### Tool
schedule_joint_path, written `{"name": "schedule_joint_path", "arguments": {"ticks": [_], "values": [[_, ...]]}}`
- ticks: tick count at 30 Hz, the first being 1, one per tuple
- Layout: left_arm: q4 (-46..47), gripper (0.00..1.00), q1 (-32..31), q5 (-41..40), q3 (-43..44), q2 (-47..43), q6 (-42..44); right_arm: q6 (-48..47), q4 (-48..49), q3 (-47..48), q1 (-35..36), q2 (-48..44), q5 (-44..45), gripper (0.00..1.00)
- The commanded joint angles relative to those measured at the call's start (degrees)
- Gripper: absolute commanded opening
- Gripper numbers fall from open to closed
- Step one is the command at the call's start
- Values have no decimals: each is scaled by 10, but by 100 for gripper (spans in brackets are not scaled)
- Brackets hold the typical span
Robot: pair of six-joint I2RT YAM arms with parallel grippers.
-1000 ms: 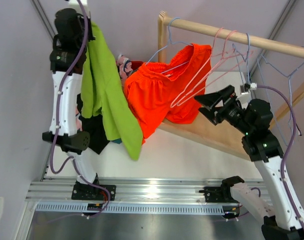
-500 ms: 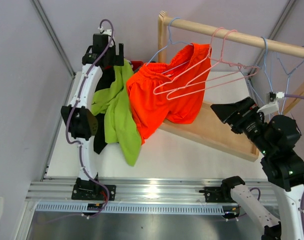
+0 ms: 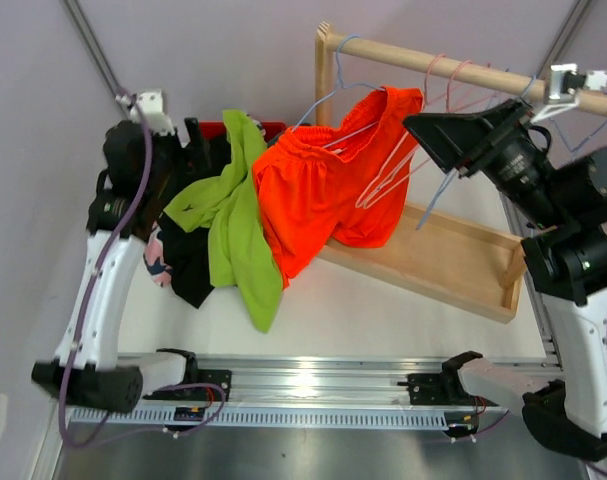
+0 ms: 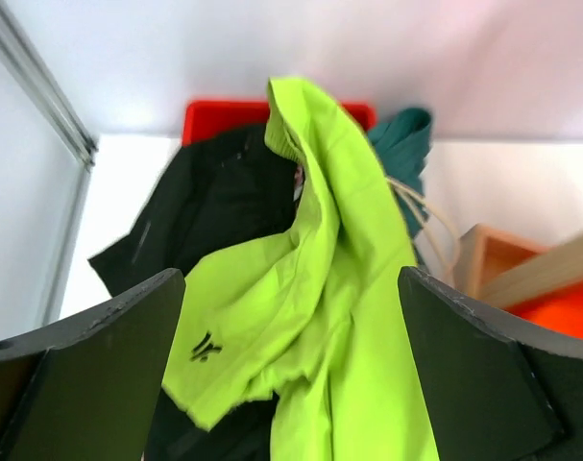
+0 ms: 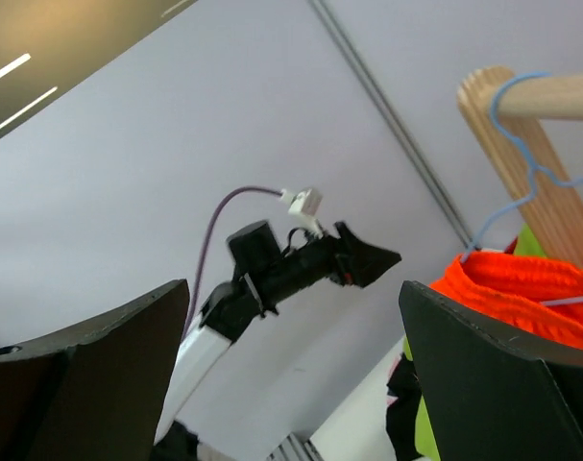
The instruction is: Remove the shorts from the hanger
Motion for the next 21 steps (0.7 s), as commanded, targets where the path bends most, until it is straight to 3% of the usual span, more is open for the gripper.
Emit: {"name": "schedule_joint_path", "arguments": {"ticks": [1, 6, 13, 21], "values": [[34, 99, 0, 27, -116, -68, -24, -47, 40, 41, 76, 76, 42, 99], [38, 99, 0, 29, -210, -170, -37, -110, -22, 148, 160, 190, 130, 96], [62, 99, 0, 20, -317, -259, -40, -141, -13, 161, 188, 257, 197, 95], [75, 99, 0, 32, -345, -264, -46, -186, -24, 167, 231, 312, 300, 93]]}}
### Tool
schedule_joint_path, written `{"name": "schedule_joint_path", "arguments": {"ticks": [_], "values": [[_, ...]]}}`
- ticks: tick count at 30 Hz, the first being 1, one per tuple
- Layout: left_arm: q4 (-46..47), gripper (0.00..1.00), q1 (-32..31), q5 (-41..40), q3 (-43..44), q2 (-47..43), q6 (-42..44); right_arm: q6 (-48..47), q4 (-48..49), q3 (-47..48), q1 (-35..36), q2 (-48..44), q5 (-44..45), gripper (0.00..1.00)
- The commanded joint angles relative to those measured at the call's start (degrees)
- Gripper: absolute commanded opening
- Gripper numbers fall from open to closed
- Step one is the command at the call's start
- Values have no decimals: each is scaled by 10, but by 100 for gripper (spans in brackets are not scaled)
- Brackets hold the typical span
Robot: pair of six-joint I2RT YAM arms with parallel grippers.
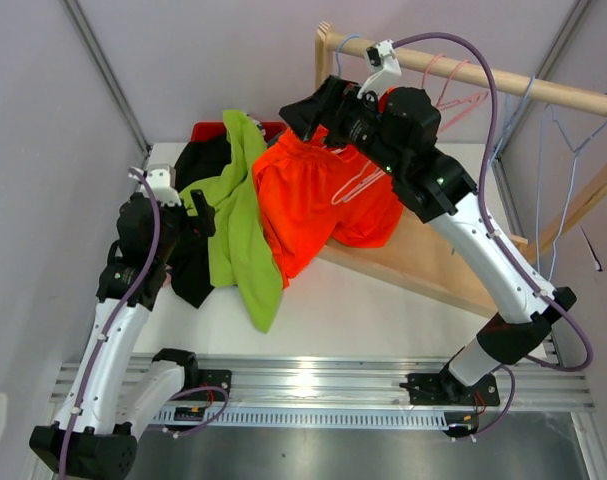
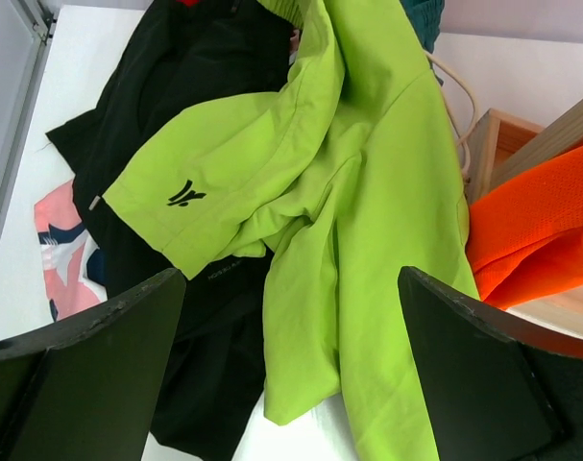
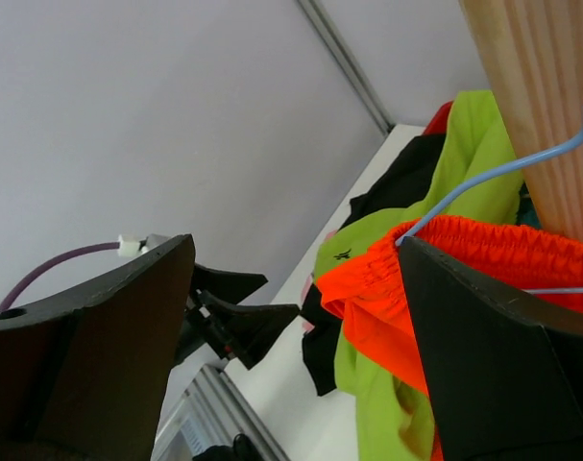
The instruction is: Remove the shorts from the hanger
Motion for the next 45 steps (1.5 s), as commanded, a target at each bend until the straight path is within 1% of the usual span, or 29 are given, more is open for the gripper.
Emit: {"name": "schedule_joint_path", "arguments": {"ticks": [1, 6, 7, 11, 14, 21, 30, 33, 34, 35, 36, 37, 39, 40, 42, 43, 45], "values": [[36, 99, 0, 19, -13, -2, -16, -43, 11, 29, 23, 20, 79, 93], [36, 99, 0, 19, -19, -10, -22, -61, 5, 38, 31, 44, 143, 92], [37, 99, 0, 34, -21, -12, -22, -65, 3, 39, 30, 49, 154, 92], [38, 99, 0, 27, -25, -20, -24, -71, -11, 42, 32, 55, 218, 92], [37, 99, 0, 32, -24, -21, -26, -75, -6, 40, 33, 55, 240, 92], [36, 99, 0, 44, -27, -20, -30, -60, 32, 33, 33, 69, 228, 91], [35, 99, 0, 45, -29, -24, -31, -29, 42, 74, 32, 116, 209, 90], [34, 99, 0, 44, -30, -24, -31, -26, 43, 88, 33, 130, 208, 88], [35, 99, 0, 44, -30, -24, -30, -25, 46, 90, 32, 132, 207, 85], [34, 99, 0, 44, -31, -24, -30, -25, 47, 92, 33, 134, 206, 72], [34, 99, 0, 43, -35, -24, -29, -24, 48, 95, 33, 135, 206, 66], [33, 99, 0, 43, -30, -23, -29, -22, 49, 96, 33, 136, 205, 53], [34, 99, 0, 41, -31, -22, -28, -22, 49, 94, 34, 132, 204, 39], [34, 99, 0, 40, -31, -21, -27, -22, 47, 93, 33, 131, 205, 26], [32, 99, 0, 40, -30, -19, -28, -20, 41, 87, 34, 118, 206, 17], [33, 99, 0, 40, -32, -19, -27, -18, 40, 82, 35, 114, 206, 10], [32, 99, 0, 40, -32, -19, -25, -15, 37, 70, 34, 96, 206, 6]]}}
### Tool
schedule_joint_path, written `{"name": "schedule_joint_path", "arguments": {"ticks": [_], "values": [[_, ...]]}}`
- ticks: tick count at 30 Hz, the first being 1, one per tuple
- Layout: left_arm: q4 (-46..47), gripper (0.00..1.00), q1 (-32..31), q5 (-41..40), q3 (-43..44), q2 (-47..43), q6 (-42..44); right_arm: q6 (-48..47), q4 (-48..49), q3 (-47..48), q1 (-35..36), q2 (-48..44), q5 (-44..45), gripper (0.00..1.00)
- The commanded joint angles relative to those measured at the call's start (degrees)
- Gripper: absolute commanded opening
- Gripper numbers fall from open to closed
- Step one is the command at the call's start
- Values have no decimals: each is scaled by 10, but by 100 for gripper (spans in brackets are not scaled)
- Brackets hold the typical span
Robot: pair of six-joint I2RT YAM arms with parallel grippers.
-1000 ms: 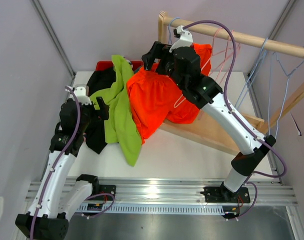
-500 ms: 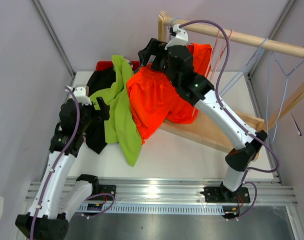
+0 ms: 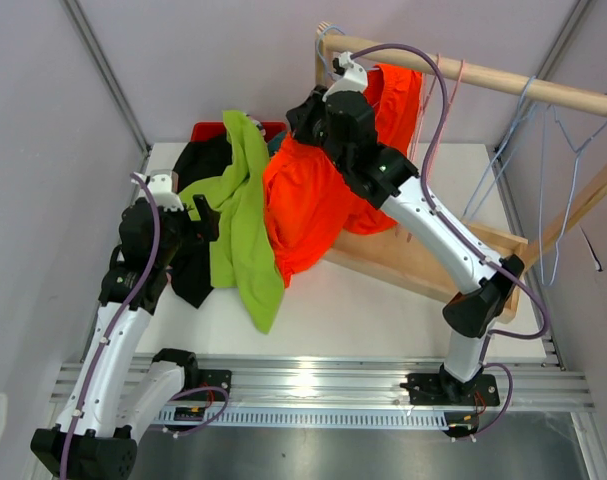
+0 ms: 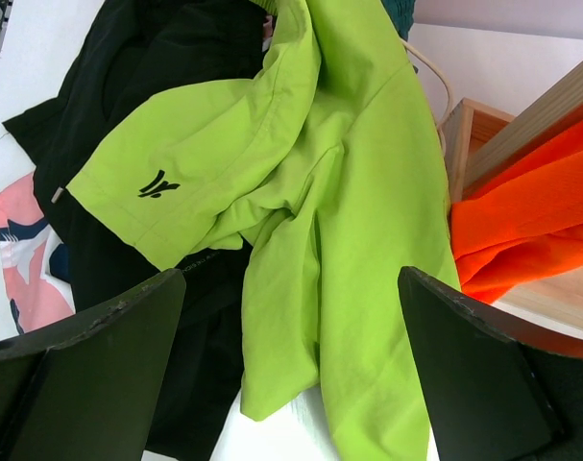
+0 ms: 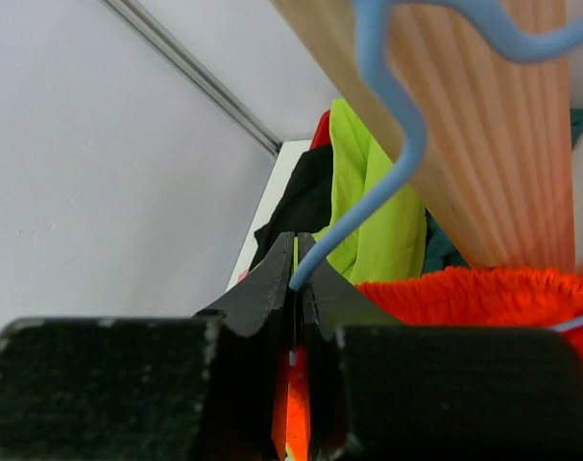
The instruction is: Remove the shorts from the hanger
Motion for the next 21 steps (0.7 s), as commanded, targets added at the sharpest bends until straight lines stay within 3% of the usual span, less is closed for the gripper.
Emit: {"name": "schedule_joint_path", "arguments": {"ticks": [1, 6, 12, 15, 16, 21], "values": [[19, 99, 0, 8, -4, -6, -4, -10, 32, 3, 3, -51, 5, 2], [38, 99, -6, 38, -3, -21, 7, 9, 28, -25, 6, -113, -14, 0], [34, 99, -119, 50, 63, -35, 56, 42, 38, -59, 8, -184, -79, 0], [70, 99, -145, 146, 71, -48, 64, 73, 46, -78, 8, -220, -104, 0], [86, 99, -155, 211, 68, -61, 59, 88, 47, -82, 8, -235, -122, 0], [218, 99, -166, 346, 26, -105, -22, 112, 61, -130, 11, -268, -145, 0]]}}
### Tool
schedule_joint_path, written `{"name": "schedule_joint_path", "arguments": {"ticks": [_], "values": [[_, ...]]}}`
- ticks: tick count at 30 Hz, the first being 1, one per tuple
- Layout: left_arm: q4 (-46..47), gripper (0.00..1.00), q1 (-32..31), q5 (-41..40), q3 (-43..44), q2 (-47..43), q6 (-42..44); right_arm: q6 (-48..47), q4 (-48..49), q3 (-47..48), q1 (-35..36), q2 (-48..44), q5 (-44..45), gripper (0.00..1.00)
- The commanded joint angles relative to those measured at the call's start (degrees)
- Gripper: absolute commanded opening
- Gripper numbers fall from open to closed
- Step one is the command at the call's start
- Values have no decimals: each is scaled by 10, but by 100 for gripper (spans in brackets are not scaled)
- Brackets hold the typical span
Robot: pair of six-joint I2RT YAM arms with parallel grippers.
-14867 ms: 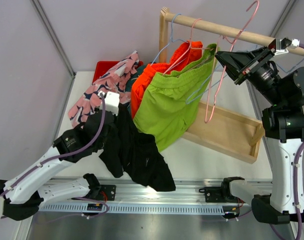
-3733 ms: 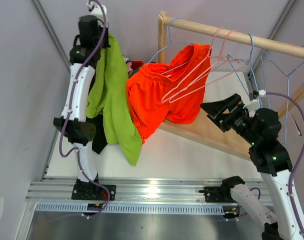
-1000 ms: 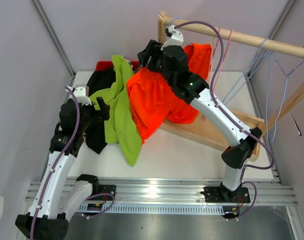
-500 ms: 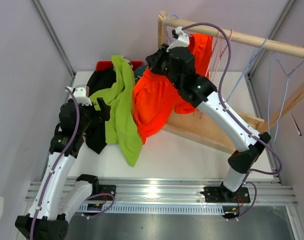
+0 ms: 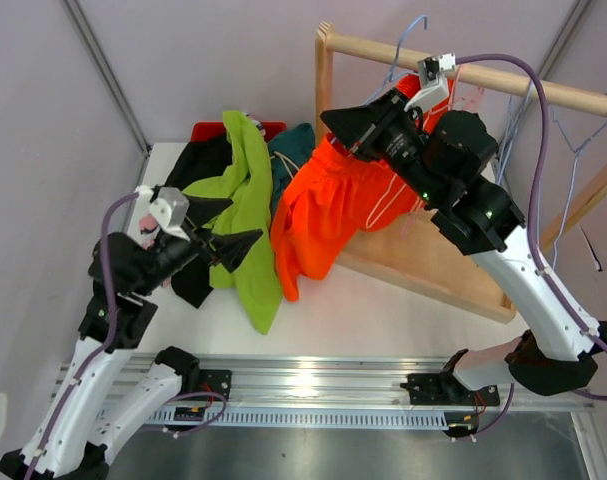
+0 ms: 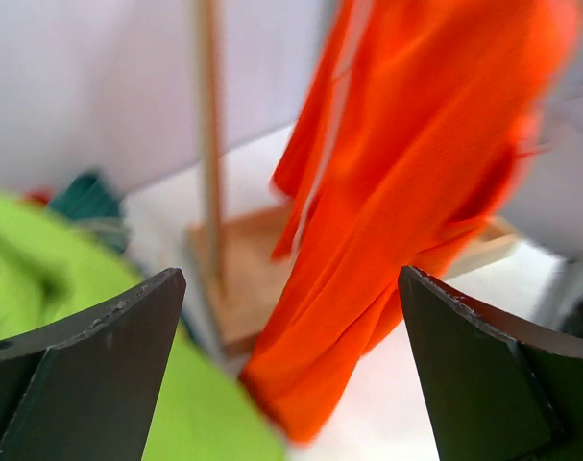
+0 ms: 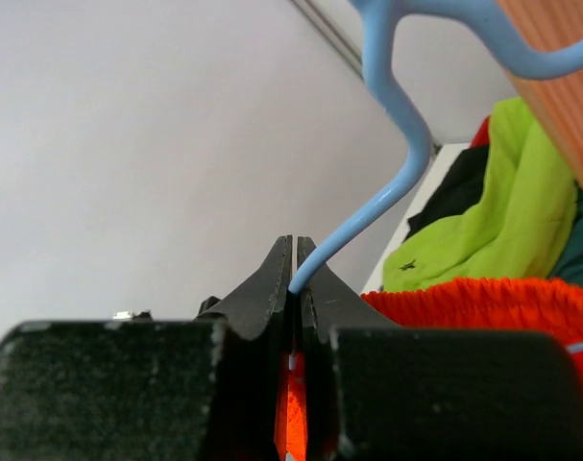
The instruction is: Remove the shorts from the hanger
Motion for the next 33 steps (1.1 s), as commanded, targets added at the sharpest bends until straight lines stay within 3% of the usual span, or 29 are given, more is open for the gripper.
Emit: {"name": "schedule_joint_path", "arguments": {"ticks": [1, 8, 13, 19, 21, 22, 25, 28, 33], "values": [[120, 99, -11, 148, -21, -31, -55, 13, 69, -23, 4, -27, -29, 0], [252, 99, -42, 222, -69, -26, -143, 26, 94, -69, 5, -52, -25, 0], [264, 95, -90, 201, -74, 10, -134, 39, 101, -71, 5, -57, -33, 0], [238, 83, -129, 142, -48, 97, -80, 58, 115, -80, 5, -67, -47, 0], [258, 63, -136, 121, -51, 111, -73, 60, 116, -81, 5, -71, -47, 0], [275, 35, -137, 100, -54, 122, -74, 60, 116, -81, 4, -73, -48, 0], [285, 0, -141, 57, -51, 131, -77, 62, 115, -81, 5, -79, -48, 0], [285, 0, -152, 32, -66, 108, -75, 62, 114, -79, 3, -80, -48, 0], [266, 0, -231, -44, -144, 5, -75, 70, 116, -72, -15, -76, -61, 0]]}}
